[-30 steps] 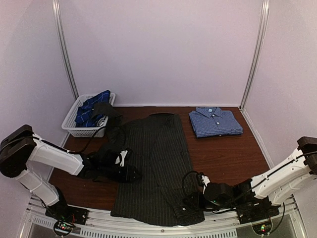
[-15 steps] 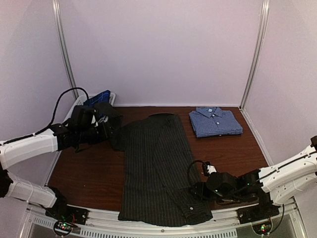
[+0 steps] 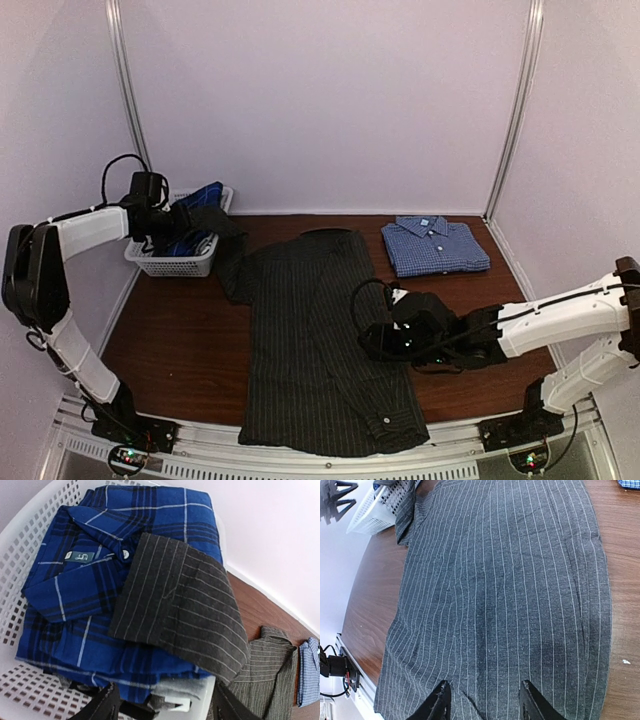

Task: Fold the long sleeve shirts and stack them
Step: Move the bin to the corner of the board.

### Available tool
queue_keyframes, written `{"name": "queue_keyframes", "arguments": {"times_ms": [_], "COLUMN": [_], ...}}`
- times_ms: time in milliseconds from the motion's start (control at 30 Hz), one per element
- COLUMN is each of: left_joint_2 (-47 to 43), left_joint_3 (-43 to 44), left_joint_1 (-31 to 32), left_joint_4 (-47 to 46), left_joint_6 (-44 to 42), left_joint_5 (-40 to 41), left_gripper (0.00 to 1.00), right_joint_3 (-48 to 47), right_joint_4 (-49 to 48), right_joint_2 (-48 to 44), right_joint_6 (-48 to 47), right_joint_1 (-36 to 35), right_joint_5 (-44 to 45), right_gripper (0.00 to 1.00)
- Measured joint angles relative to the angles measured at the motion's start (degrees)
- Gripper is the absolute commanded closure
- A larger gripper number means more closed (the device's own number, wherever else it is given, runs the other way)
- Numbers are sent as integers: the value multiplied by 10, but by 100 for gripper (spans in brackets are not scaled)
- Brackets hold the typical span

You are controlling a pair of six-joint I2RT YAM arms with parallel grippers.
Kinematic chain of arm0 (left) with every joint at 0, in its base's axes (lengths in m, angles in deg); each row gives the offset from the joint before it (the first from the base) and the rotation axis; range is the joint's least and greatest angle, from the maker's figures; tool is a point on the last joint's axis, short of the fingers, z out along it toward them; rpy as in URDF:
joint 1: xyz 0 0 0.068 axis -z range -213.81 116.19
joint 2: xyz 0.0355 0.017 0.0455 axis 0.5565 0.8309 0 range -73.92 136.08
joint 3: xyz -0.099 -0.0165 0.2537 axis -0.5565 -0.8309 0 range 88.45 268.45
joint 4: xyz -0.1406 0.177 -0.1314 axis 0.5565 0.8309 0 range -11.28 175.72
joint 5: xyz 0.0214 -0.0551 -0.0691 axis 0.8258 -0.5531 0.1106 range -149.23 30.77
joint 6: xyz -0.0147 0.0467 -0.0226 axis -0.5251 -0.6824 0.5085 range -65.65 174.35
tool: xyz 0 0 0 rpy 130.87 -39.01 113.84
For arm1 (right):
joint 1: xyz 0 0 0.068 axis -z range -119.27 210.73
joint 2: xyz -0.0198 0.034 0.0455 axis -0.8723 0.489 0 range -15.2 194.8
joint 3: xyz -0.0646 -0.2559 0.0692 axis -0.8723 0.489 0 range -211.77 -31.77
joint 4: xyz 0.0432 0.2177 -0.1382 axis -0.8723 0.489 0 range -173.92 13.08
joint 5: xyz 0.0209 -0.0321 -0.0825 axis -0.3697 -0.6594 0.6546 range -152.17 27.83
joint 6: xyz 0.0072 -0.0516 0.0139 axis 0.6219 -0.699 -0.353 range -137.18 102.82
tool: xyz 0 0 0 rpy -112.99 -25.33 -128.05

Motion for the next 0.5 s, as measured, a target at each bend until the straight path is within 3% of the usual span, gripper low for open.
{"name": "queue_keyframes", "arguments": {"times_ms": [233,500], "left_joint_2": [93,128], "left_joint_3": [36,43], "left_joint_1": [-46,-62], "left_joint_4": [-46,-94], "left_joint_6": [17,84], "left_joint_5": [-92,-150], "left_gripper": [32,31], "right_joint_3": [-15,-15], "right_joint_4": [-5,-21], "right_joint_2": [31,35], "right_joint_6": [-27,-31], "right_joint_1": [8,9], "right_joint_5": [-26,-40], "right_gripper": [52,52]}}
